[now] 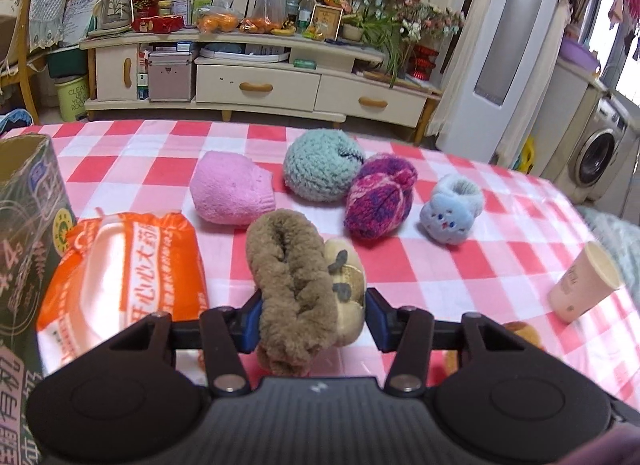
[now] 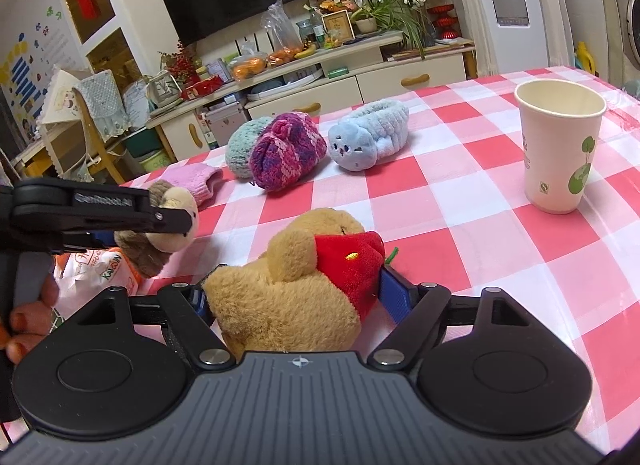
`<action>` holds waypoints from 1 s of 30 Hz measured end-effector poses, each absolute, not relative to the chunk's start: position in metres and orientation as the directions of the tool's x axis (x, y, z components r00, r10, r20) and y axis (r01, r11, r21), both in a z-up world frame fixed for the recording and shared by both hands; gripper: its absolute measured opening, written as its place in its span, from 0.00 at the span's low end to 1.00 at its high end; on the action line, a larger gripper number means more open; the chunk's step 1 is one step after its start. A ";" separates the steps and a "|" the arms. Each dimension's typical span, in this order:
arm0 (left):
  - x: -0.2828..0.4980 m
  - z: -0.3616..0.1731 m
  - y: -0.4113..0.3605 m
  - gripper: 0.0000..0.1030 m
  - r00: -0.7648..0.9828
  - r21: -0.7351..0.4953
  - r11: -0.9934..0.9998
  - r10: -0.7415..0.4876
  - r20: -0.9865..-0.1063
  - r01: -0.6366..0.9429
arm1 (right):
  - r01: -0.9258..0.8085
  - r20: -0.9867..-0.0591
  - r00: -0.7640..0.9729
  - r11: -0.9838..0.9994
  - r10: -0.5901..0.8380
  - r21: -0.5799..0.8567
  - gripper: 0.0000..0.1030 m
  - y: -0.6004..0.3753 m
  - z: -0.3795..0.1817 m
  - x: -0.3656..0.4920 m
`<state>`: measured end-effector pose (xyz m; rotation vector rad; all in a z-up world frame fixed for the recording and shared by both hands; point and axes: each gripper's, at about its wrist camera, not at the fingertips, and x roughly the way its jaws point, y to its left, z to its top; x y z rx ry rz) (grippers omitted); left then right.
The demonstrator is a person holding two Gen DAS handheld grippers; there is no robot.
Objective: Organize soft objects
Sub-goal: 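Close right tool on teddy bear while left tool grasps brown fuzzy ring, then carry teddy bear and fuzzy ring over the cardboard box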
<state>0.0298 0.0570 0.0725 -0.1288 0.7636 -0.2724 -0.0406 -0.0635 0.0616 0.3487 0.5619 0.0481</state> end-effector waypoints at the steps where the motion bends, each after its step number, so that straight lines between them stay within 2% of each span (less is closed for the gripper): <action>1: 0.028 0.074 0.059 0.49 0.691 -0.220 0.955 -0.295 -0.660 0.197 | 0.048 -0.512 0.848 0.942 0.137 0.331 0.95 -0.063 0.062 -0.041; 30: -0.007 0.120 0.139 0.49 0.762 -0.305 0.931 -0.344 -0.549 0.200 | -0.023 -0.498 0.853 0.964 0.157 0.265 0.95 -0.029 0.074 -0.038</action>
